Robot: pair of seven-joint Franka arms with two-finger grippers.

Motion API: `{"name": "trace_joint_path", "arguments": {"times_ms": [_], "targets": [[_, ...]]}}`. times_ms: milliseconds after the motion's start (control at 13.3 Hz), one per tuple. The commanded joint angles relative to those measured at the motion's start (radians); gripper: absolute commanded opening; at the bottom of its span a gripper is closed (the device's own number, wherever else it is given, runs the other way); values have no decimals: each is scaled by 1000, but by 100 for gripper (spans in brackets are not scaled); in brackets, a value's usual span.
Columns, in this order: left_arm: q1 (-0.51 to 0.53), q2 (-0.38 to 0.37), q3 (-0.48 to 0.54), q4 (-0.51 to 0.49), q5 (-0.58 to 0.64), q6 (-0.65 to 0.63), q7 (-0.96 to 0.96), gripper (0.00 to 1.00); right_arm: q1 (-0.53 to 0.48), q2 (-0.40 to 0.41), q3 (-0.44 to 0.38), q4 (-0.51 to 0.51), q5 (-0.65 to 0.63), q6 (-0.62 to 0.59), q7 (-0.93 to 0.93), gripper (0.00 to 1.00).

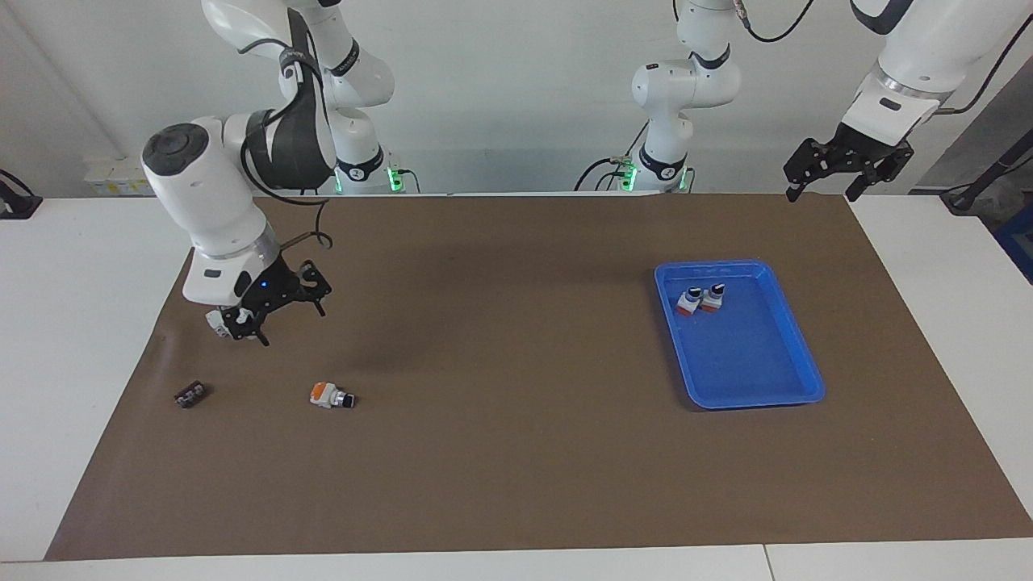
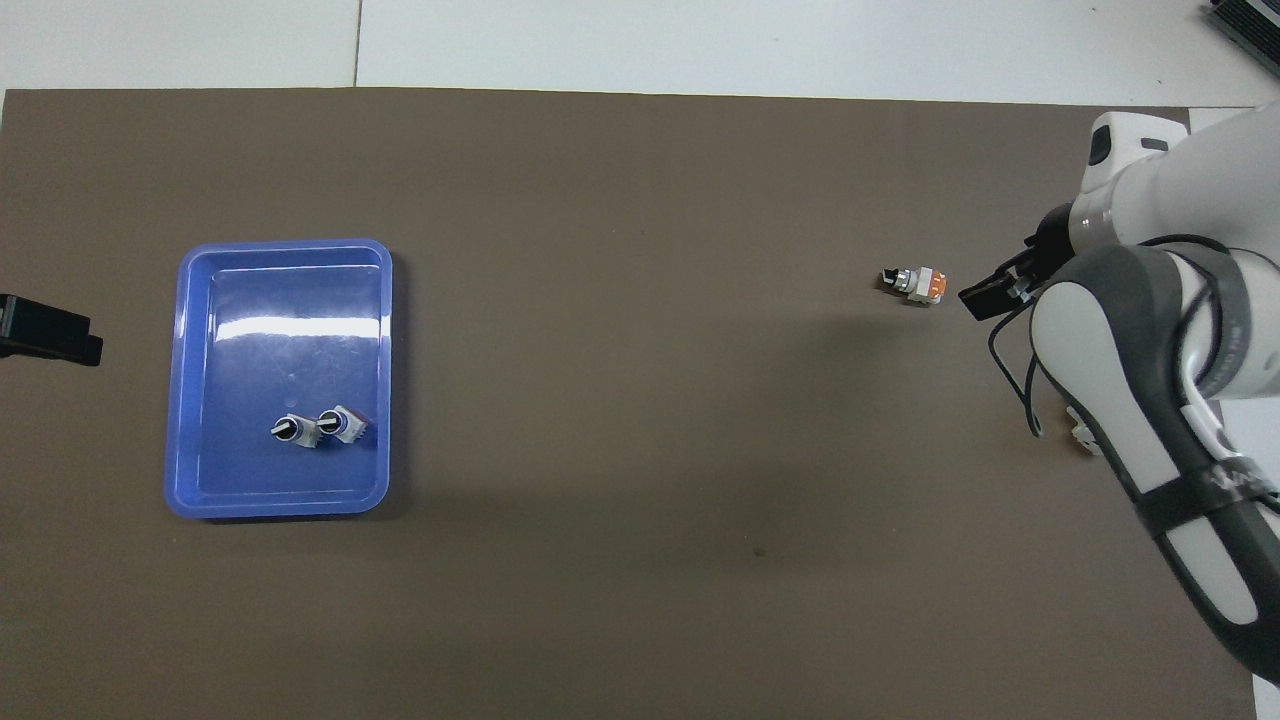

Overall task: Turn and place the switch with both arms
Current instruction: 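Reach the right gripper to the white-and-orange switch block and grasp it, then carry the switch toward the tray while the left gripper reaches over it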

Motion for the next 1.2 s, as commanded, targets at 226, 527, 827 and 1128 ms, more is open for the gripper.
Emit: {"name": "trace_joint_path", "arguments": {"times_ms": [226,527,827,1128], "targets": [[7,-28,-2,-30,-8,-1,-7,100,-9,102,2,-103,20,267,-389,99],[7,-28,-2,-30,-8,-1,-7,100,-4,154,2,-144,20,337,-484,98],[7,-28,-2,-30,-8,-1,-7,100,-18,204,4,-154,20,416,-542,96],[6,-28,-2,-30,-8,-1,-8,100,-6,207,4,-154,23,419,-539,5]]}}
